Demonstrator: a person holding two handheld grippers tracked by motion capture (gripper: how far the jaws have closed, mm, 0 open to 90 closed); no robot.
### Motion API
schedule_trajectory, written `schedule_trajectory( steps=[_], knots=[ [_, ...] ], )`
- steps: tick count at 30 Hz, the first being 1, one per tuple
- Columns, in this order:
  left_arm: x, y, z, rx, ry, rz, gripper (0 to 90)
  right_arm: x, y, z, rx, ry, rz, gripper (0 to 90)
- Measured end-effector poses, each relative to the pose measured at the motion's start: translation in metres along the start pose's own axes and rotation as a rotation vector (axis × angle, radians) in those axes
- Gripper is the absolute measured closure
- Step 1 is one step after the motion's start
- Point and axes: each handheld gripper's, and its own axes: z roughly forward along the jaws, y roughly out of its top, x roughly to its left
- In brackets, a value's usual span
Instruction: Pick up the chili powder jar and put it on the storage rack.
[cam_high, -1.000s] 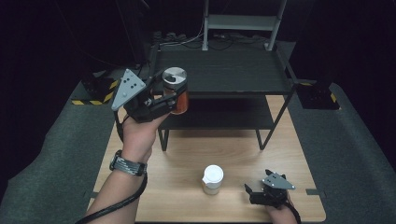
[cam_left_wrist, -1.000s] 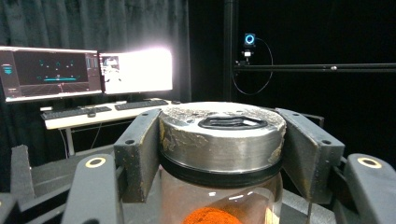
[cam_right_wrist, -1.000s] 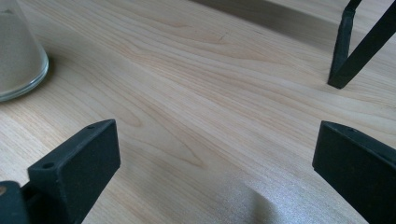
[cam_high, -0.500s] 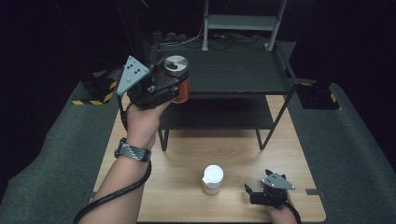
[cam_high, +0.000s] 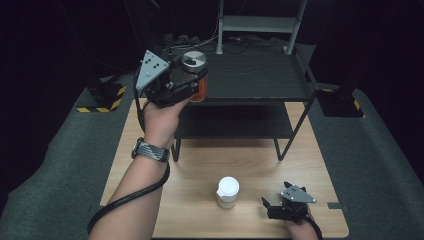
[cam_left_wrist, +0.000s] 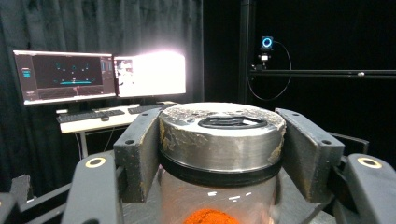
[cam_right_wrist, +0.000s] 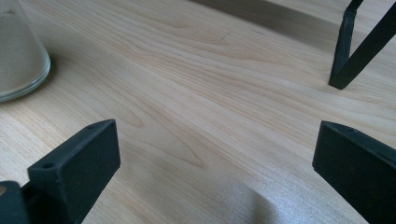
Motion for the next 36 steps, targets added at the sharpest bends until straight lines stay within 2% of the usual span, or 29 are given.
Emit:
schedule_trajectory(
  steps=[7, 11, 28, 36],
  knots=[
    [0.000, -0.001, 0.010, -0.001, 0.011, 0.009, 35.0, -0.001, 0.000, 0.000, 0.001, 0.003, 0.003, 0.0],
    [-0.001, -0.005, 0.014, -0.014, 0.016, 0.001, 35.0, -0.001, 0.000, 0.000, 0.001, 0.005, 0.004, 0.0],
    [-0.007, -0.005, 0.036, 0.021, 0.033, 0.018, 35.0, -0.002, 0.000, 0.000, -0.002, 0.007, 0.006, 0.0],
    [-0.005, -0.007, 0.039, 0.018, 0.036, 0.002, 35.0, -0.002, -0.001, 0.000, -0.003, 0.008, 0.007, 0.0]
  ],
)
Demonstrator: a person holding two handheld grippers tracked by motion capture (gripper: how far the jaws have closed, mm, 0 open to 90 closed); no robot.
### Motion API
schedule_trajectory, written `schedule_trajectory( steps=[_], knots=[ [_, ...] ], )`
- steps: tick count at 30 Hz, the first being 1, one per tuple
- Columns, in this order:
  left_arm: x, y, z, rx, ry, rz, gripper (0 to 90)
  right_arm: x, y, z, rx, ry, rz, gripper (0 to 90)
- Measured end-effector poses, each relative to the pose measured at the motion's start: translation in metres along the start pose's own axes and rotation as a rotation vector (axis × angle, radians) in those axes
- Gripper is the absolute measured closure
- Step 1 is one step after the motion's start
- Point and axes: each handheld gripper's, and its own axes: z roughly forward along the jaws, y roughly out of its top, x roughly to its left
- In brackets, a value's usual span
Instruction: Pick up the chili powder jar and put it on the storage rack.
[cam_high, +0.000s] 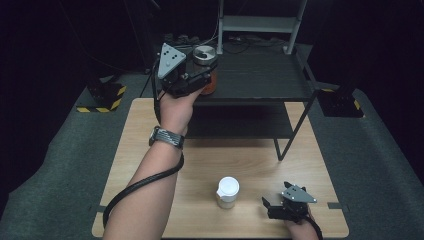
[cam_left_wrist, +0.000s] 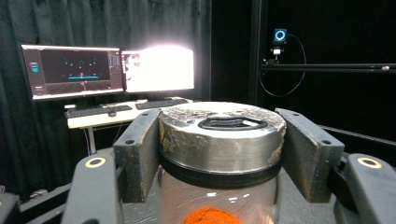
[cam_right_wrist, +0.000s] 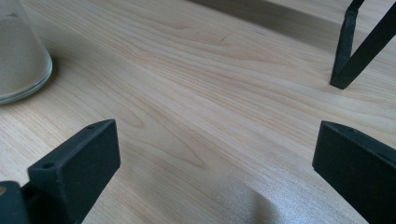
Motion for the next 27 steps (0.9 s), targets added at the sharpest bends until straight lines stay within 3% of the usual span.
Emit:
schedule_trajectory(
  steps=[27],
  knots=[
    [0.0052, -0.0011, 0.0017, 0.020, -0.017, -0.017, 34.1, 0.0005, 0.0005, 0.0000, 0.003, -0.001, -0.003, 0.0]
  ],
)
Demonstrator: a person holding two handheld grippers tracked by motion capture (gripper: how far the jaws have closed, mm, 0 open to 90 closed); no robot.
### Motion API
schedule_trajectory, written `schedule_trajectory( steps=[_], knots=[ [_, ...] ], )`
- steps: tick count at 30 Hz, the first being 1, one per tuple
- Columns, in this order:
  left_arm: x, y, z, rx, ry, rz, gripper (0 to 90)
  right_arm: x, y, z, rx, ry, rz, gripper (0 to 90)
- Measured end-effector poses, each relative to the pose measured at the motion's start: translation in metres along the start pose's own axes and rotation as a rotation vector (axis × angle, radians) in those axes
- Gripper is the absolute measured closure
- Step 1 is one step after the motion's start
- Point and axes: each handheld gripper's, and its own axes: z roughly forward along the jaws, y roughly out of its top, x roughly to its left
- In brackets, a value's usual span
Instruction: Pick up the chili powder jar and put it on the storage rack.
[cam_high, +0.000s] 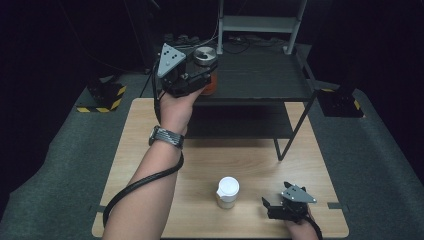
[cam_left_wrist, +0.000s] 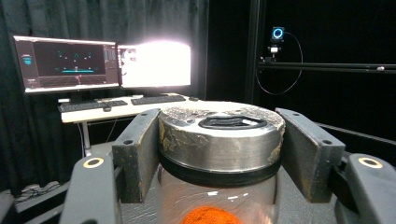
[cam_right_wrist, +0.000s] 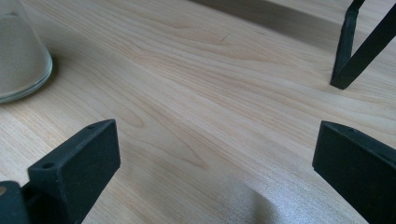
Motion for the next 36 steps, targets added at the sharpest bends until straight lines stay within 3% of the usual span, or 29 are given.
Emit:
schedule_trajectory(
  steps=[7, 14, 25, 36],
  knots=[
    [0.001, 0.001, -0.002, 0.012, -0.006, -0.020, 21.2, 0.000, 0.000, 0.000, 0.000, 0.000, -0.001, 0.0],
    [-0.004, 0.002, -0.010, 0.015, 0.018, -0.031, 0.6, 0.000, 0.000, 0.000, 0.001, 0.000, -0.005, 0.0],
    [-0.004, 0.004, -0.034, 0.011, 0.019, -0.013, 0.5, 0.001, 0.000, 0.000, 0.000, -0.002, -0.008, 0.0],
    [0.001, -0.004, -0.061, 0.000, 0.025, -0.011, 0.4, 0.002, 0.000, 0.000, 0.001, -0.005, -0.008, 0.0]
  ],
)
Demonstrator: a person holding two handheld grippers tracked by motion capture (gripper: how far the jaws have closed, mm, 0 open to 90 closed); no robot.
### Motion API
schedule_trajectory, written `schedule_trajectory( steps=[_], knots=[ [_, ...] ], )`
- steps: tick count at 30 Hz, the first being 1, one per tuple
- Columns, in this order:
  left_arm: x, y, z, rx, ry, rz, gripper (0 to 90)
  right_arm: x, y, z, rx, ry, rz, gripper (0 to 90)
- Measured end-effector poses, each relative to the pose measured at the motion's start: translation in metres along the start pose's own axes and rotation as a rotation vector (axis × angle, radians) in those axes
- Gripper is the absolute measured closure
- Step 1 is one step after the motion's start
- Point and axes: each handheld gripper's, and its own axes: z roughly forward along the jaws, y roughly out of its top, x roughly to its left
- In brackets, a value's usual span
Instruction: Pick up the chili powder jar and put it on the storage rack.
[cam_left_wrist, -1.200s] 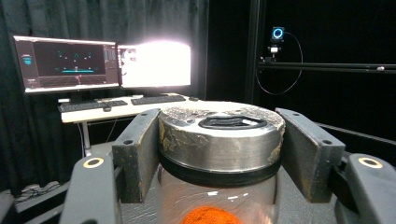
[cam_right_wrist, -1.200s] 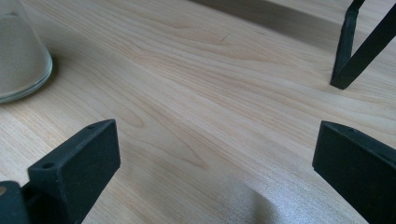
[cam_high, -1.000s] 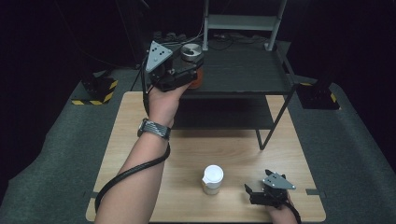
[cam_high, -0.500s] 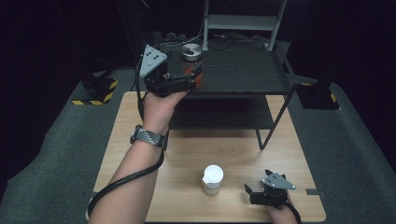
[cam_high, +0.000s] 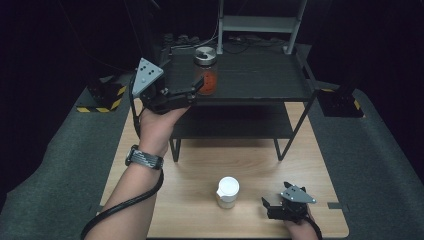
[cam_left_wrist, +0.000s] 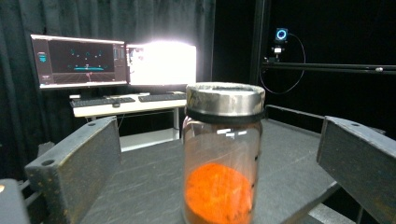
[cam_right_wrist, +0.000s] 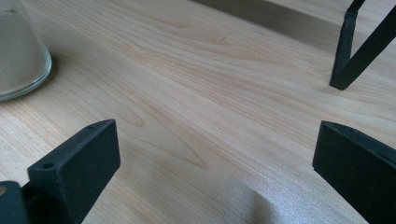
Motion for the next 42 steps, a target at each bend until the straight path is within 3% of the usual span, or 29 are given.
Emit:
schedule_trajectory(
  steps=[16, 20, 42],
  knots=[
    [0.003, -0.029, -0.026, 0.046, -0.024, 0.005, 0.5, 0.002, 0.000, 0.000, 0.002, -0.005, -0.010, 0.0],
    [0.000, -0.038, -0.033, 0.052, -0.019, 0.029, 0.5, 0.002, 0.000, 0.000, 0.001, -0.005, -0.012, 0.0],
    [-0.006, -0.089, -0.067, 0.117, -0.045, 0.022, 0.5, 0.004, 0.001, 0.000, 0.004, -0.011, -0.017, 0.0]
  ],
)
